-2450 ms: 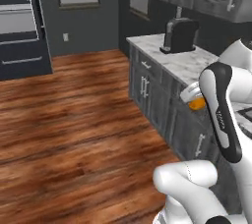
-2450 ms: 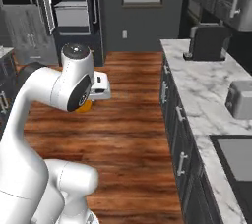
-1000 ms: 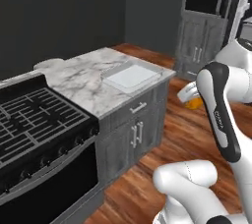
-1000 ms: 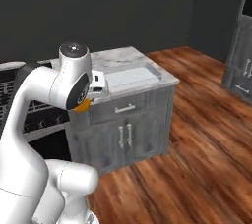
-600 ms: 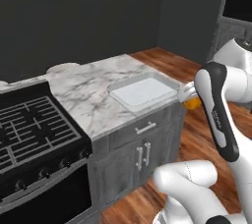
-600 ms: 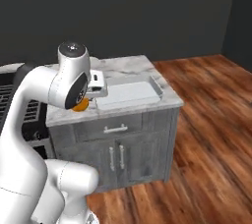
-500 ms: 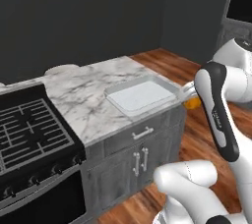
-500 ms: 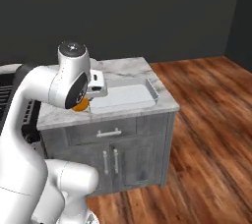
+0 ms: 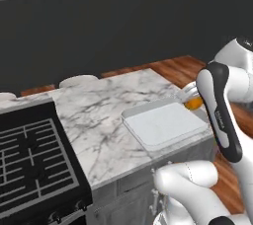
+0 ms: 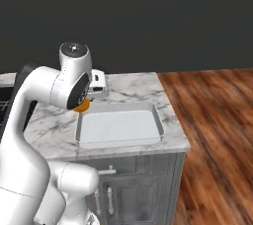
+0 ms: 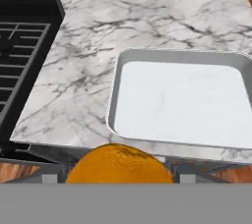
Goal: Pick up both oranges from the fridge and place them inside the tupperware on the counter.
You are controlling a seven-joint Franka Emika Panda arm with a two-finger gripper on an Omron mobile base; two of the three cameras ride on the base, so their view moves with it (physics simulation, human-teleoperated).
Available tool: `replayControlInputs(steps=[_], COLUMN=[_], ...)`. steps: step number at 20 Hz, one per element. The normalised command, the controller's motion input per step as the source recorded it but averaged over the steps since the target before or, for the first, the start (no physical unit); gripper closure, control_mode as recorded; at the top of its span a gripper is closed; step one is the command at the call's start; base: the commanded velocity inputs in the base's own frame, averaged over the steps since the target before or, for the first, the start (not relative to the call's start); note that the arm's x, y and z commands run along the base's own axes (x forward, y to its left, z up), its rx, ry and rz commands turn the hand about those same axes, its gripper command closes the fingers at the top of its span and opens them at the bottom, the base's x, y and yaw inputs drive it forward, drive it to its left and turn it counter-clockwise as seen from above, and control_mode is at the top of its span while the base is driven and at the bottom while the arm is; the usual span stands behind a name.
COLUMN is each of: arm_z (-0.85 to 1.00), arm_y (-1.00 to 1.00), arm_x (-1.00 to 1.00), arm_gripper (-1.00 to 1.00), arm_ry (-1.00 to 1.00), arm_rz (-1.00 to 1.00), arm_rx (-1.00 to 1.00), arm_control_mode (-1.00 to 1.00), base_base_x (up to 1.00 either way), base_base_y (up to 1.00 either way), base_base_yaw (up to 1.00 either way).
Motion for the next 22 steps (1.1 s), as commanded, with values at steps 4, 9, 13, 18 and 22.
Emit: replayControlInputs(steps=[4,9,13,18,22], arm_z=[0.0,-0.57,-0.85,-0.7,-0.39], arm_y=[0.0,-0.14,-0.45,-0.29,-0.22], arm_x=[0.0,0.1,0.04,0.51,0.59], arm_gripper=[1.0,1.0,1.0,1.0,1.0], arm_ry=[0.0,0.0,0.0,0.0,0.05], arm_rz=[0.0,0.09,0.06,0.02,0.04], arm_rx=[0.0,0.0,0.0,0.0,0.0], arm_control_mode=[1.0,-1.0,-1.0,-1.0,-1.0], base_base_x=[0.64,0.04,0.0,0.0,0.0], base_base_y=[0.0,0.0,0.0,0.0,0.0], base_base_yaw=[0.32,0.05,0.0,0.0,0.0])
